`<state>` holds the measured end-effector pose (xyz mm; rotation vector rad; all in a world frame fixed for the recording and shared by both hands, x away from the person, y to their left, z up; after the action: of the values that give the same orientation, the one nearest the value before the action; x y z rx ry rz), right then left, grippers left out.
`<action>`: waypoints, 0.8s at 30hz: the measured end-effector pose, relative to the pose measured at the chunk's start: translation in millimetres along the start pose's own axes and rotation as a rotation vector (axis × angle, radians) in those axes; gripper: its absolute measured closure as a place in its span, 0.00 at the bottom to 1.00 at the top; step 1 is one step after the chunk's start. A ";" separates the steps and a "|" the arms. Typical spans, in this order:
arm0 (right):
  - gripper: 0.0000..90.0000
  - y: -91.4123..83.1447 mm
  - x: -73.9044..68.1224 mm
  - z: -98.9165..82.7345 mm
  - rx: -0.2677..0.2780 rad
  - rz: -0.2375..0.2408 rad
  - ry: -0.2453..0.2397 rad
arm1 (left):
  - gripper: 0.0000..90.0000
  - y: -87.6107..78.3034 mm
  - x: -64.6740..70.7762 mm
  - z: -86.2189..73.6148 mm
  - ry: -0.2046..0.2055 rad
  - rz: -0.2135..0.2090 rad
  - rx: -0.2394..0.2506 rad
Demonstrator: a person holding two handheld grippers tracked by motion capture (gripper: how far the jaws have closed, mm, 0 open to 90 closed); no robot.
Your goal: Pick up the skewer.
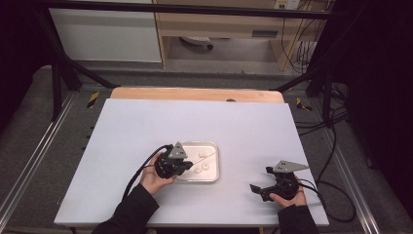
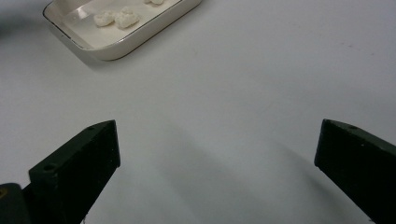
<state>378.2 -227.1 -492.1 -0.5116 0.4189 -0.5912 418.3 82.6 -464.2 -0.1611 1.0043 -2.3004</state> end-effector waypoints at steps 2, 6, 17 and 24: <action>0.01 0.4 -1.2 0.8 -0.005 0.002 -0.004 | 0.98 -2.4 0.5 0.3 -0.009 0.002 -0.002; 0.01 3.0 -3.5 4.4 -0.013 -0.016 -0.022 | 0.98 -7.2 1.2 1.1 -0.022 0.002 -0.006; 0.01 12.1 -15.7 19.3 -0.054 -0.057 -0.109 | 0.98 -12.7 3.9 0.6 -0.034 -0.011 -0.027; 0.02 24.5 -32.6 34.3 -0.088 -0.063 -0.214 | 0.98 -15.9 7.5 1.9 -0.029 -0.024 -0.024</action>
<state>381.2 -178.1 -471.2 -0.6677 0.2266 -0.5728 405.2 85.4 -452.7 -0.2167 1.0212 -2.3015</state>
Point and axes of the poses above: each handheld gripper's, and its own axes: y roughly forward along the jaws, z roughly out of its top, x roughly to its right, the point moved 6 cm from there along y, roughly forward along the jaws, and after that the axes turned 8 degrees about z, right-handed, at the moved point
